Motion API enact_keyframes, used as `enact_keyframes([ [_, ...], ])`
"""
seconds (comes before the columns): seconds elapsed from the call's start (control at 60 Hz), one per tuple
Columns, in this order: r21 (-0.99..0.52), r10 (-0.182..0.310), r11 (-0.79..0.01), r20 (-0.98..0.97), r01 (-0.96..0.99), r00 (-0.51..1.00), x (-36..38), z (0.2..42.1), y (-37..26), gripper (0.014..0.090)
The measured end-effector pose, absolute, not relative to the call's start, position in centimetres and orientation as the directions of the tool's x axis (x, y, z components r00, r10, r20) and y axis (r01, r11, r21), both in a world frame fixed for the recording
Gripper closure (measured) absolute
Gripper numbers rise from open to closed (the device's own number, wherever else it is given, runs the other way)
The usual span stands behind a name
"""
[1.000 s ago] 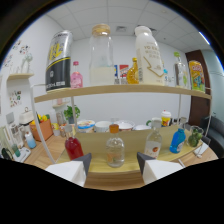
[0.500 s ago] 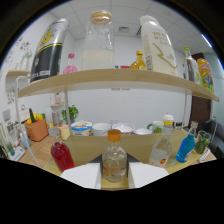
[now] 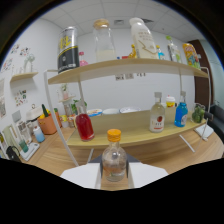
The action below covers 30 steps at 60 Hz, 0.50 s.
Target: Make me a cup of Mount Fuji.
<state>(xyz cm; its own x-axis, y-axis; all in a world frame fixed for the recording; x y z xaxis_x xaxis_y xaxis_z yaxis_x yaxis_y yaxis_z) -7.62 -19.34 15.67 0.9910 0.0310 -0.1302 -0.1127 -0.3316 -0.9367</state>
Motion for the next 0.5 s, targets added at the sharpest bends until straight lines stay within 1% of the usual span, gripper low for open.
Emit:
enact_keyframes([
  [0.1, -0.889, -0.011, -0.376, -0.277, -0.261, 0.961, -7.4, 13.9, -20.3, 0.0692],
  [0.217, -0.758, -0.085, -0.371, -0.547, -0.536, 0.833, -7.0, 13.1, -20.7, 0.0692],
  [0.267, -0.663, -0.118, -0.373, -0.66, -0.649, 0.742, -7.0, 13.3, -20.6, 0.0693],
  [0.367, -0.441, -0.164, -0.334, -0.843, -0.833, 0.512, -6.4, 13.2, -20.4, 0.0692],
  [0.5, -0.167, -0.174, -0.287, -0.959, -0.943, 0.223, -6.5, 13.4, -20.2, 0.0694],
])
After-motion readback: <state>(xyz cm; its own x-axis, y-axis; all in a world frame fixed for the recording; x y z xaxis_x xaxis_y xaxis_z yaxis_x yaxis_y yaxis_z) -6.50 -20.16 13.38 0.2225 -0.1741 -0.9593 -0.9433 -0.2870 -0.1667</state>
